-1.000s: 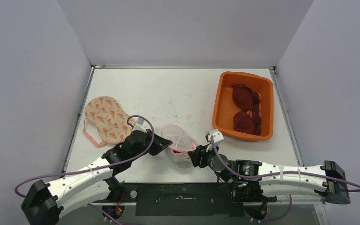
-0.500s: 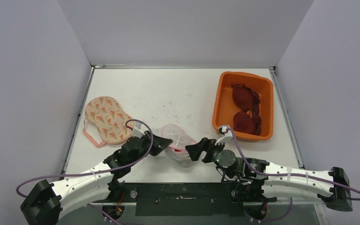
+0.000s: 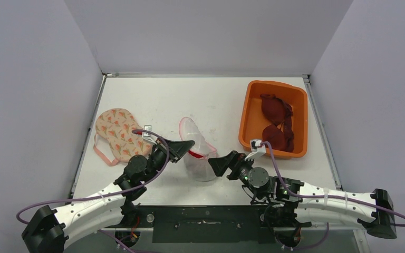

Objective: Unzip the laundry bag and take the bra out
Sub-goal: Unzip the laundry bag at the center of the board, then open the laundry bag at the center of the board.

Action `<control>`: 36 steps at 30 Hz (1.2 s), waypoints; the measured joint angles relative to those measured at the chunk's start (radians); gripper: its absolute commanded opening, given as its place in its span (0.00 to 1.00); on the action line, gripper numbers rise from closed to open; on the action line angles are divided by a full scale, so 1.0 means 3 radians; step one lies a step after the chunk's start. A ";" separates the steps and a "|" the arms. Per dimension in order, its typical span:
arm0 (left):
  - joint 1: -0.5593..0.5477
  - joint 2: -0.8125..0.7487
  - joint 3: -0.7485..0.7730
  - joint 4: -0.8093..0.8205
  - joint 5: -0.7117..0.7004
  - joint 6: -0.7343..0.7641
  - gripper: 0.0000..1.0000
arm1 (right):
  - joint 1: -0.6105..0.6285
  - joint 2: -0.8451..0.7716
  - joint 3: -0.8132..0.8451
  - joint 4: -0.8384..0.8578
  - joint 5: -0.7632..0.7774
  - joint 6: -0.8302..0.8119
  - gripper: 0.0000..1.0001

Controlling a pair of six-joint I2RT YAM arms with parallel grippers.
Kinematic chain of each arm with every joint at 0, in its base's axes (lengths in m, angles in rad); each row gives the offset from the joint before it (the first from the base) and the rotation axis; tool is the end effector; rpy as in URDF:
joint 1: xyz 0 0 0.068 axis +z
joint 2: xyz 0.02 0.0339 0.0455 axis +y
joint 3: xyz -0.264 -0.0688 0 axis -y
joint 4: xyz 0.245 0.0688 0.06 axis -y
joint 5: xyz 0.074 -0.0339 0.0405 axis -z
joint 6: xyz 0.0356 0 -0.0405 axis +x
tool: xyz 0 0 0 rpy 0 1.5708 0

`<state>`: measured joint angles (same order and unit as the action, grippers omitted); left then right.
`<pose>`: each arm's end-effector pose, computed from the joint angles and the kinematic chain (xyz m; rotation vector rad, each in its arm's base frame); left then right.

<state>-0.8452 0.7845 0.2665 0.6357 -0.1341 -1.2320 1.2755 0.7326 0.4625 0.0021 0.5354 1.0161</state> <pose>0.1258 -0.1347 0.2437 -0.4431 1.6086 -1.5565 0.0688 0.1638 0.2548 0.1491 1.9468 1.1113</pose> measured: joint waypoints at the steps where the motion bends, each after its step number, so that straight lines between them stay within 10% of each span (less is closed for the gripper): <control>1: 0.0000 -0.0001 0.0020 0.0045 0.0006 0.0037 0.00 | -0.0005 0.0003 0.0000 0.0000 0.0004 0.0025 0.92; 31: -0.0083 0.0362 -0.0390 -0.0108 -0.0284 0.0584 0.00 | -0.0823 0.0701 -0.0345 0.0924 -0.0923 0.0894 0.87; 36: -0.0086 0.0398 -0.0058 -0.0754 -0.0300 0.0843 0.59 | -0.0811 0.0474 -0.0347 0.0656 -0.0932 0.0715 0.87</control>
<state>-0.8711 0.9039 0.2489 0.4095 -0.2241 -0.9791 1.0321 0.8749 0.3584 0.1989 0.2558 1.2304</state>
